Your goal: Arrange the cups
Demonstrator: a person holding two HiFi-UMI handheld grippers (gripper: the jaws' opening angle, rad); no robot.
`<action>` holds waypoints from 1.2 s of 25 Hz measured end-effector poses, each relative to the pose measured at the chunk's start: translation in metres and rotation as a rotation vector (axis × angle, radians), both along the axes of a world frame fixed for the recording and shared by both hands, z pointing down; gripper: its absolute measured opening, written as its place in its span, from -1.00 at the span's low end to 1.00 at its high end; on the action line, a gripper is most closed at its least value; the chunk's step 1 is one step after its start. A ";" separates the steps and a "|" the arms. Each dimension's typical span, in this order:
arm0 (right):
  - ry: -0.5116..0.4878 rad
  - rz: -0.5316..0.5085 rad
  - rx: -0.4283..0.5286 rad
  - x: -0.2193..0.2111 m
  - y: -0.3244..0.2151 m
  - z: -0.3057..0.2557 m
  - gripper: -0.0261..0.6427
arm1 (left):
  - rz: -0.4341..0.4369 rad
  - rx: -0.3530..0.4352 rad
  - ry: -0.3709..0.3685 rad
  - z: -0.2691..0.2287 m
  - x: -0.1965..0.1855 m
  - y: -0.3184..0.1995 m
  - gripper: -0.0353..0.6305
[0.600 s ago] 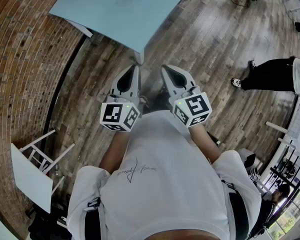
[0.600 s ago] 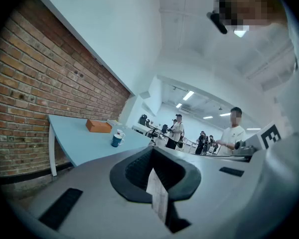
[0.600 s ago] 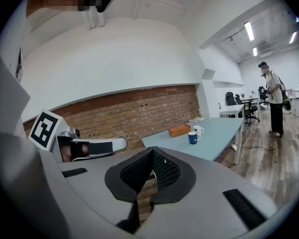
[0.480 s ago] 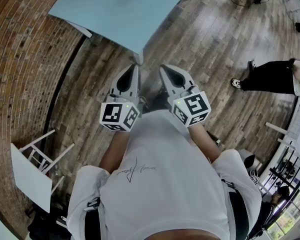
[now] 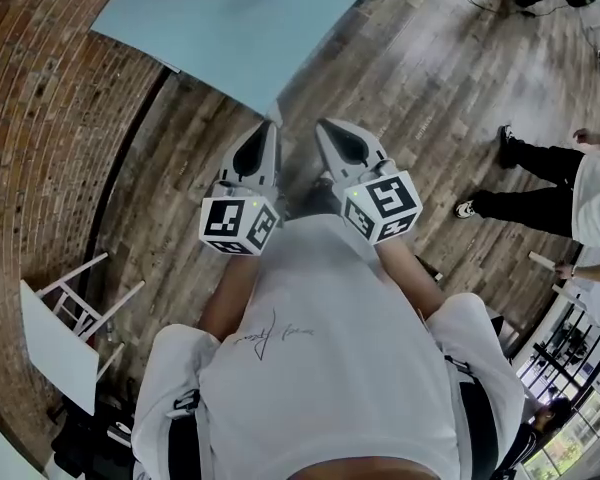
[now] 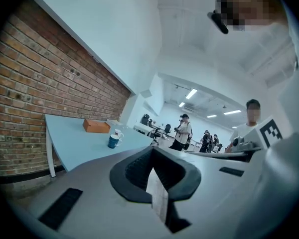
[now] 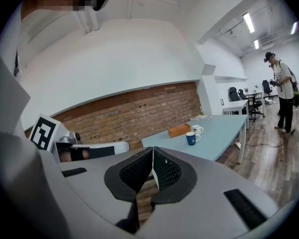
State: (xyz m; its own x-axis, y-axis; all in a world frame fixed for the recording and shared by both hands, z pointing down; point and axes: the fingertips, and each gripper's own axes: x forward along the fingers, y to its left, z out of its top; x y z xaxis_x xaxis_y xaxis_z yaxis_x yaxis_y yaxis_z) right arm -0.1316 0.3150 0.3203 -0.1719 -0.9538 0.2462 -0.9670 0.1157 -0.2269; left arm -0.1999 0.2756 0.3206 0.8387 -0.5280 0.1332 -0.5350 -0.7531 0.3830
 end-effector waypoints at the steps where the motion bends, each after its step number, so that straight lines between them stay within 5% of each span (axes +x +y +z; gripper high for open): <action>1: -0.005 -0.007 -0.001 0.004 -0.002 0.000 -0.86 | -0.004 -0.001 -0.001 0.000 0.005 -0.001 -0.87; 30: -0.054 -0.116 0.027 0.096 -0.058 -0.005 -0.86 | -0.068 0.042 0.001 -0.014 0.107 -0.061 -0.87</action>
